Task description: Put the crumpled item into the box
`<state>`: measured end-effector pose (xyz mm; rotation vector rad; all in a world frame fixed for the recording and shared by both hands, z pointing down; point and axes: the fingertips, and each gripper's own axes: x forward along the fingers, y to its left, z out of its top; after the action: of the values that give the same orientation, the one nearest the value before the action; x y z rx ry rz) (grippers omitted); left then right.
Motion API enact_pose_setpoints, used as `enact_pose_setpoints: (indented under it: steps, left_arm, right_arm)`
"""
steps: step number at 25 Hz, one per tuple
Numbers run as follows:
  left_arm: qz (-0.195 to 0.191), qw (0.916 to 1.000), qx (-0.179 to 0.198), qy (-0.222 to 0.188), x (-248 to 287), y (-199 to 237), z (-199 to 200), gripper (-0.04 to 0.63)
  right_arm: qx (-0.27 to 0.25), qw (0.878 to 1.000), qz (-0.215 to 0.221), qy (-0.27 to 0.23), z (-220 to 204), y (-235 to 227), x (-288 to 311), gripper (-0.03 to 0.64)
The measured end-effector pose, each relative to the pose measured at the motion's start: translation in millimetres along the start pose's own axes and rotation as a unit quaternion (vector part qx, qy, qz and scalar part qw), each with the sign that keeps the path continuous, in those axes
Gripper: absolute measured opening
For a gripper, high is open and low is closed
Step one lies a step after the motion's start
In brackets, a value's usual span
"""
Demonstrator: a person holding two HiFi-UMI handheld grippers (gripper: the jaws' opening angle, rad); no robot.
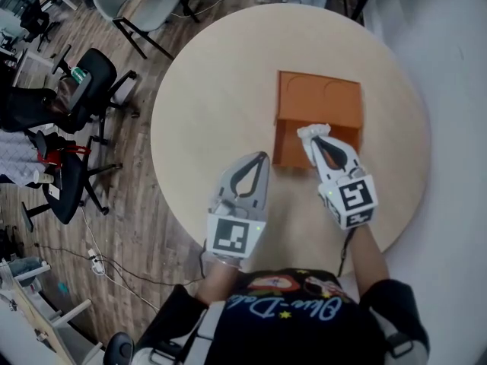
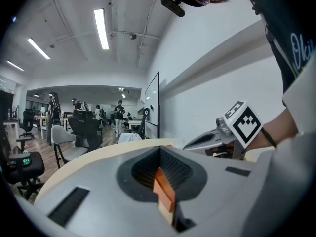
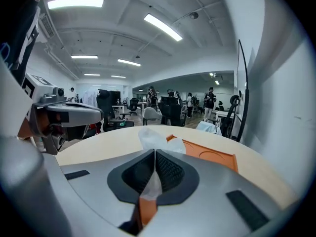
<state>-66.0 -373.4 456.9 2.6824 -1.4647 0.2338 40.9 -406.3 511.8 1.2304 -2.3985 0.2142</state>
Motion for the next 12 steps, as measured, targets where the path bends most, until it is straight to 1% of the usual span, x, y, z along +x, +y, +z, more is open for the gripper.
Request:
enact_pose_setpoints:
  steps: [4, 12]
  left_arm:
    - [0.008, 0.9999, -0.004, 0.006, 0.4, 9.2, -7.3, -0.008]
    - [0.013, 0.9999, -0.003, 0.011, 4.6, 13.2, -10.5, -0.008]
  right_arm:
    - [-0.01, 1.0, 0.01, 0.024, -12.6, 0.2, 15.8, 0.004]
    - [-0.039, 0.995, 0.031, 0.082, -35.2, -2.2, 35.3, 0.003]
